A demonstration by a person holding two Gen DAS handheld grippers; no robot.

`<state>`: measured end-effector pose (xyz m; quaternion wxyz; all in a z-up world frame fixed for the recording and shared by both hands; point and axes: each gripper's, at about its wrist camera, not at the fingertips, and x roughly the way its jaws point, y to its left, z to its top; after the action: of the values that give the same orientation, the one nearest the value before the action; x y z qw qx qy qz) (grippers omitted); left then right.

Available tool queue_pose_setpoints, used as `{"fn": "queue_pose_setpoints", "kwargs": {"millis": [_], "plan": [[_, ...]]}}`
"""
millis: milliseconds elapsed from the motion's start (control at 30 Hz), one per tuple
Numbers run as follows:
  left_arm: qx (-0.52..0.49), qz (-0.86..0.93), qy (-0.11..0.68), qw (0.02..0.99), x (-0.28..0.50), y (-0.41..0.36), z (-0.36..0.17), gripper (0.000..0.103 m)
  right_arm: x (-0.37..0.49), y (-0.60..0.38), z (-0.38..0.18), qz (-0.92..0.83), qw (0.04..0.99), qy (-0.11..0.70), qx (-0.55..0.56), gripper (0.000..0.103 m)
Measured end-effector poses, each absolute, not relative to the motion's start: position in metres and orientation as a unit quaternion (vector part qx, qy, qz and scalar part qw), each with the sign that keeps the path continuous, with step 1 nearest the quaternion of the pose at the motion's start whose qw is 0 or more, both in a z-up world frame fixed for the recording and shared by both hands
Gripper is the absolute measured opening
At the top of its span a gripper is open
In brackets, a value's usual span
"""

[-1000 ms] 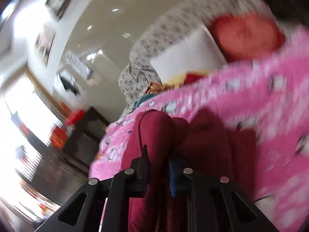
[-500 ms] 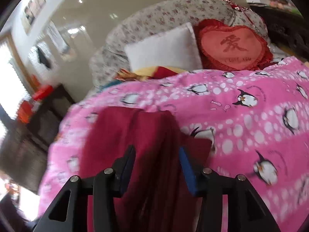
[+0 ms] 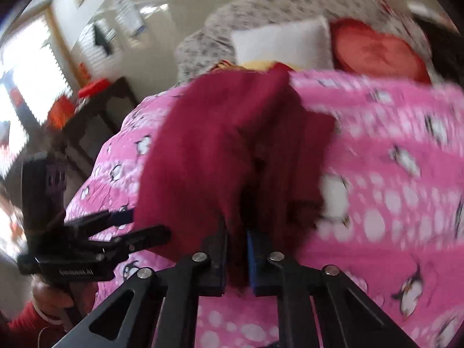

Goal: Fold small clothes

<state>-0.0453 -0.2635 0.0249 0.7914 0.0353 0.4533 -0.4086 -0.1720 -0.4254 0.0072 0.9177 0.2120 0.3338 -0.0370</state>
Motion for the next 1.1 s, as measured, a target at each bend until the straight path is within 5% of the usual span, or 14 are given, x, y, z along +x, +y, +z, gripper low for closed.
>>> {"fn": "queue_pose_setpoints", "kwargs": {"millis": [467, 1100], "plan": [[0.004, -0.378, 0.389, 0.84, -0.053, -0.243, 0.076, 0.077, -0.177, -0.387, 0.084, -0.036, 0.953, 0.26, 0.151, 0.011], [0.025, -0.349, 0.406, 0.844, -0.031, -0.28, 0.046, 0.081, -0.132, -0.43, 0.039, -0.094, 0.938, 0.3, 0.148, 0.014]]}}
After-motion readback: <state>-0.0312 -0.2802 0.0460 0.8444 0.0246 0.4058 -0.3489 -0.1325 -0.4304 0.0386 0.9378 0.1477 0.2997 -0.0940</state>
